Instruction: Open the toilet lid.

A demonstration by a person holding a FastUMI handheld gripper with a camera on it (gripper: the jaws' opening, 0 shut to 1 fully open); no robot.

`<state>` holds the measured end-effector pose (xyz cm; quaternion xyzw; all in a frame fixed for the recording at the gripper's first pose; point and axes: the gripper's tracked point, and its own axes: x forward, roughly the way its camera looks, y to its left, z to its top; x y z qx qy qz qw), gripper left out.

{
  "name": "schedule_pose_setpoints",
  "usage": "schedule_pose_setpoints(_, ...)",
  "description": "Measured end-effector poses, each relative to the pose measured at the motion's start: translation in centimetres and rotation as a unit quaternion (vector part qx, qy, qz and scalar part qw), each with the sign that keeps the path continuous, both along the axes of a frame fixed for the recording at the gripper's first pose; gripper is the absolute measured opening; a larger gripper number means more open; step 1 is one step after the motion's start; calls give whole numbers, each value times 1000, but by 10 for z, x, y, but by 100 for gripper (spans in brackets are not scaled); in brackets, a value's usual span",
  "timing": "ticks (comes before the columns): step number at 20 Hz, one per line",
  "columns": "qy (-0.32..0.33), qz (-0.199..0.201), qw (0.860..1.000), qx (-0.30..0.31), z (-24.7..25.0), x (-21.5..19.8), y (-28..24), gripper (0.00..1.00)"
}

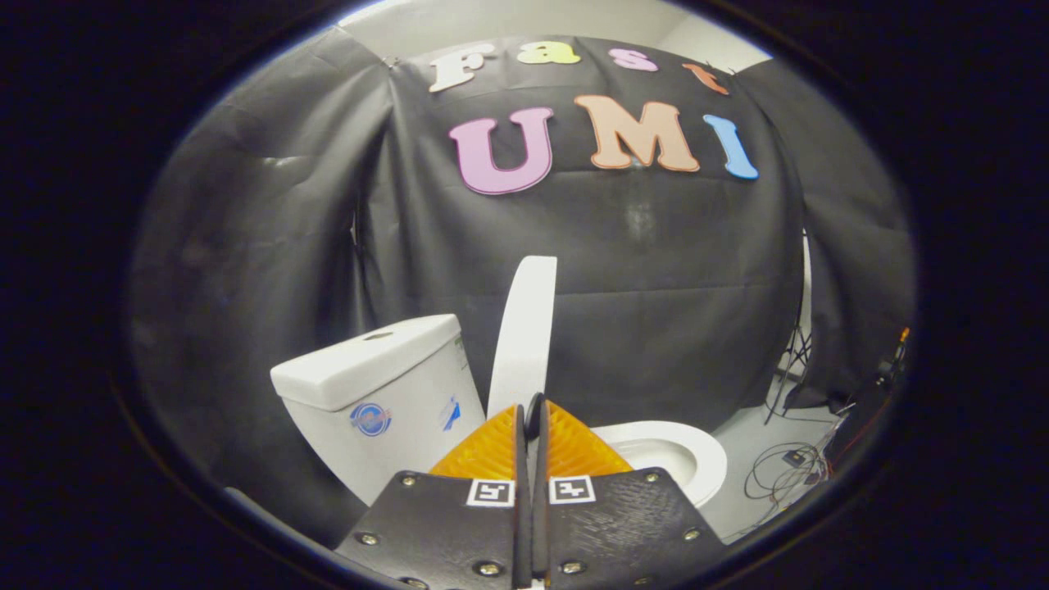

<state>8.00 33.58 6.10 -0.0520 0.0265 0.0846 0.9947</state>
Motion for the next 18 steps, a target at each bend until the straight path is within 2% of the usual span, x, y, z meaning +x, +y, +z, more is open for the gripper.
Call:
schedule_pose_setpoints(4, -6, -4, 1000, -4, -2, 0, 5, 1)
schedule_pose_setpoints(11, -11, 12, 1000, 7, -3, -1, 21, 2)
schedule_pose_setpoints(18, -15, 45, 999, 4, -5, -2, 41, 2)
